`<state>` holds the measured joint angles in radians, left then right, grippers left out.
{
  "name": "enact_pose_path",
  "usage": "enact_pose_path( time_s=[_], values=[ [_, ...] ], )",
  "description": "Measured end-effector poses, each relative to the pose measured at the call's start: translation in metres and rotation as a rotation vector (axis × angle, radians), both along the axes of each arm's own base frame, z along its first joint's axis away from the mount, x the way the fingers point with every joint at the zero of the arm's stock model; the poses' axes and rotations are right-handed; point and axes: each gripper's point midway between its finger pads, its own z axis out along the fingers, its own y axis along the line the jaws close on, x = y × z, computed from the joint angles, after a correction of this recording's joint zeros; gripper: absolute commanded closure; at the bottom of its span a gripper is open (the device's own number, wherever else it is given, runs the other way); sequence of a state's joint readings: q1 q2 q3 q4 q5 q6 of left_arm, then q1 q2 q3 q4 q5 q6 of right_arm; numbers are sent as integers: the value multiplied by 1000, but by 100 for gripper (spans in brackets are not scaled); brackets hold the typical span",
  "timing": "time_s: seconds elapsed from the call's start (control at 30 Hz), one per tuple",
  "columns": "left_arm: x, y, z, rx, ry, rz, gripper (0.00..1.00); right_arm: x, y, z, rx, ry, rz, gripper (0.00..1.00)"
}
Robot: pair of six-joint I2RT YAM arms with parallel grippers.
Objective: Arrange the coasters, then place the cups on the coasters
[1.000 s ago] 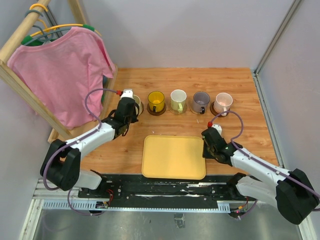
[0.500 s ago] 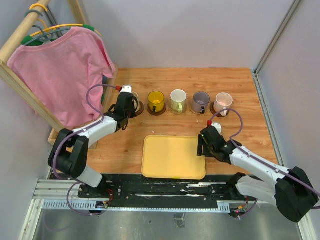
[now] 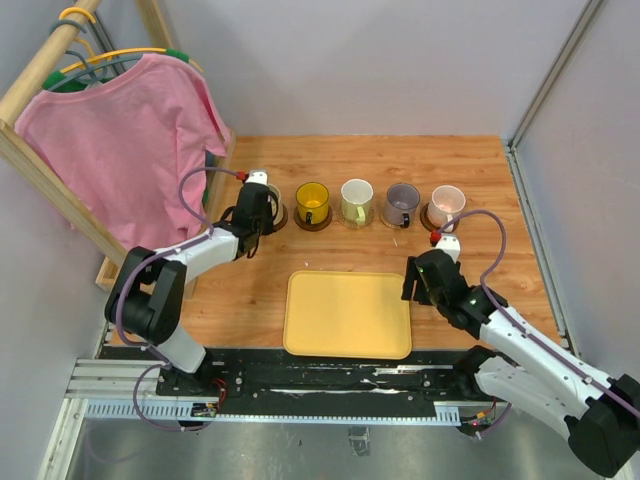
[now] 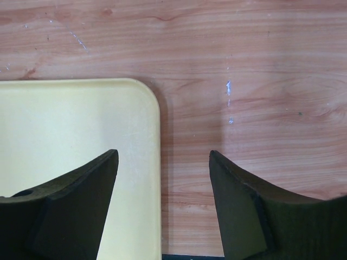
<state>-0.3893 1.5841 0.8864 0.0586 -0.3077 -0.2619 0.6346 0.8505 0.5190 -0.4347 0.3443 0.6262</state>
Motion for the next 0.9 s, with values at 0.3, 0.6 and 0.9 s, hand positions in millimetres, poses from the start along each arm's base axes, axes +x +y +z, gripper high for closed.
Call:
enact_pose_path(
  time_s=[0.3,0.6,0.9],
  values=[
    [4,-3,-4,0,9,-5,100,-4,-8,6,-10,-18,-17,31],
    [4,-2,-10,6,24,-4,99,-5,-9,4,-17,-8,-17,30],
    [5,-2,-9,8,21,-1,100,-6,-9,0,-28,8,-16,30]
  ],
)
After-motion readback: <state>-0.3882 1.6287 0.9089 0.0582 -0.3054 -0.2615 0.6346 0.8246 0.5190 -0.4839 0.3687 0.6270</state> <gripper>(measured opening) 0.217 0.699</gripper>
